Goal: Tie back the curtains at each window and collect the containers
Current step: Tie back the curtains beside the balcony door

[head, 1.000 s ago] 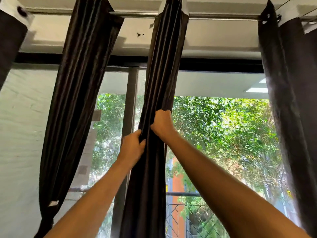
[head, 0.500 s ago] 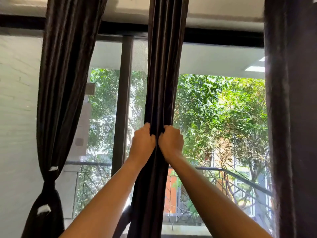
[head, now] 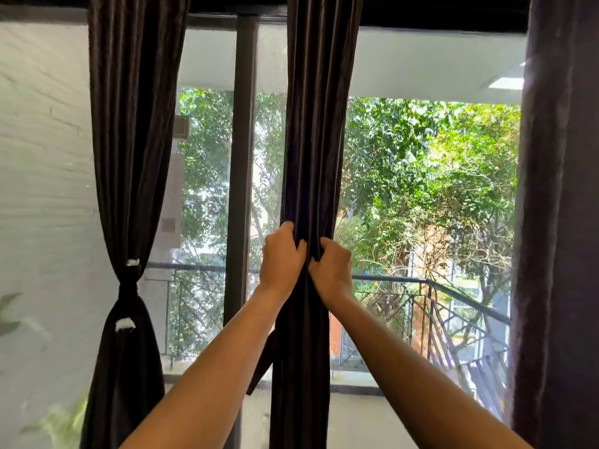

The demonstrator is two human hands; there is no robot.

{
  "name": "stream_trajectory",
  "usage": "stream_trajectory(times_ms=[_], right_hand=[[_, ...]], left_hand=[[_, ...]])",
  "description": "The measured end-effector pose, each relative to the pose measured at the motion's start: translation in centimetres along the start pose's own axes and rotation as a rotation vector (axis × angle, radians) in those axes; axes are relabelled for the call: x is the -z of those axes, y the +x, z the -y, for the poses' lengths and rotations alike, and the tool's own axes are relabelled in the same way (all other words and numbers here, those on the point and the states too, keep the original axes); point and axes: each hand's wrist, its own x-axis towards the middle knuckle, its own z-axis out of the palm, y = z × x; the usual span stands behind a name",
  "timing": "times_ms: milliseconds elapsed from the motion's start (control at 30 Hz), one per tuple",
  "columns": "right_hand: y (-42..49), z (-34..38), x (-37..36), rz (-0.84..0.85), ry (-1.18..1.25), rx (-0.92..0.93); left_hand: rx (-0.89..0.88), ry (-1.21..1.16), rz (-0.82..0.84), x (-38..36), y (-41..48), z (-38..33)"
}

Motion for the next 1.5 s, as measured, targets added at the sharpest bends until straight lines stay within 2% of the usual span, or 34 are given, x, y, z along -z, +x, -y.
stream_trajectory(times_ms=[167, 500, 600, 767, 1033, 1233, 1500], right_hand=[[-3.5, -2.0, 0.7, 0.097, -0.046, -0.021], [-9.5, -3.2, 1.7, 0.071, -0.067, -0.029], [-11.6, -3.6, 1.9, 0.089, -0.012, 0.011], [-15.1, -5.0, 2.0, 0.138, 0.049, -0.001], [-18.3, -3.7, 2.4, 0.091, 0.163, 0.056], [-18.6, -2.3, 2.0, 0.083, 0.177, 0.113], [-18.4, -1.9, 0.7, 0.079, 0.150, -0.028]], left_hand=[[0.063, 0.031, 0.039, 0.0, -2.5, -0.2], [0.158, -0.038, 0.056, 0.5, -8.1, -0.6], [0.175, -0.064, 0.026, 1.1, -9.3, -0.7], [0.195, -0.043, 0.069, 1.8, -13.0, -0.1], [0.272, -0.106, 0.035, 2.7, -16.0, 0.9], [0.244, -0.138, 0.073, 3.5, -15.7, 1.3], [0.152, -0.131, 0.216, 5.1, -15.8, 1.9]])
